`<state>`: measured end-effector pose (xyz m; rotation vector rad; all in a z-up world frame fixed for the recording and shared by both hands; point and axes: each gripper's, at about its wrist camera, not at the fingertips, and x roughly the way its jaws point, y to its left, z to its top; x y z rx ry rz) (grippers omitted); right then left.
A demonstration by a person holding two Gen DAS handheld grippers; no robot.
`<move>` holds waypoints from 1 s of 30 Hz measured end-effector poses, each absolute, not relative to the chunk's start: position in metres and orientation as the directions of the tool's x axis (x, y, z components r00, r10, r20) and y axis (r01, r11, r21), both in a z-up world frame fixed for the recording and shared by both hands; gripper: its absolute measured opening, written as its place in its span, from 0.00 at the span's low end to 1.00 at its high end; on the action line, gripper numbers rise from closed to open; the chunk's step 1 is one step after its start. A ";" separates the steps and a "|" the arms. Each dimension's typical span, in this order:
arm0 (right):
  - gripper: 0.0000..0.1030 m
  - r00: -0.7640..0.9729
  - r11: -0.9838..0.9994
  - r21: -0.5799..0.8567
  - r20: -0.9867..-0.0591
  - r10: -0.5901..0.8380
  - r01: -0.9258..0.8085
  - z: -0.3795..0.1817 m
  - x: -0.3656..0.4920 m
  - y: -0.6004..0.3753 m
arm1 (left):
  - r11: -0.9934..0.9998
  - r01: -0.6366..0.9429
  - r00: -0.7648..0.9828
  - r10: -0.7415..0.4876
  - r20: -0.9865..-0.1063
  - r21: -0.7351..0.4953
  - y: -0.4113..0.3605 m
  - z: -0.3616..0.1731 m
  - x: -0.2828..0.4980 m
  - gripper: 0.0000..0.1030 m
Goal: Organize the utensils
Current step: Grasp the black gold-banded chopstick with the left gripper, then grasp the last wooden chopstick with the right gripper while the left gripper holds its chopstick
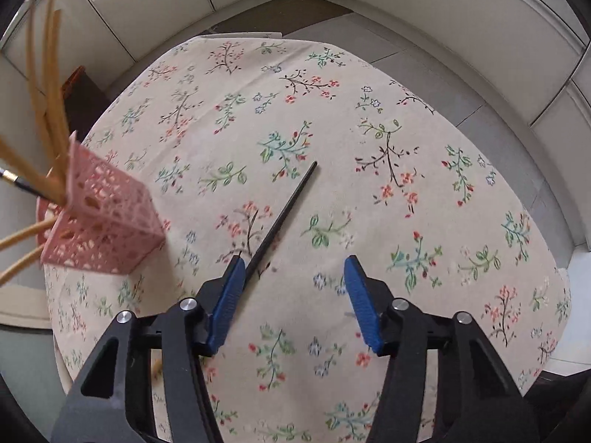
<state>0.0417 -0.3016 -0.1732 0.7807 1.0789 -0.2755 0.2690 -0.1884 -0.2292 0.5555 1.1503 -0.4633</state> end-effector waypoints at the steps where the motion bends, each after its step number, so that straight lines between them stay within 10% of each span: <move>1: 0.94 0.469 0.706 0.432 -0.869 0.158 0.562 -0.174 0.042 -0.303 | 0.776 0.608 0.330 -0.055 -0.942 0.168 -0.192 -0.234 0.277 0.47; 14: 0.94 0.447 0.694 0.432 -0.877 0.175 0.576 -0.181 0.047 -0.304 | 0.724 0.676 0.236 -0.036 -0.971 0.137 -0.191 -0.255 0.293 0.04; 30: 0.94 0.299 0.617 0.407 -0.913 0.277 0.674 -0.218 0.143 -0.240 | 0.891 0.453 0.387 -0.222 -0.895 -0.026 -0.010 -0.144 0.179 0.03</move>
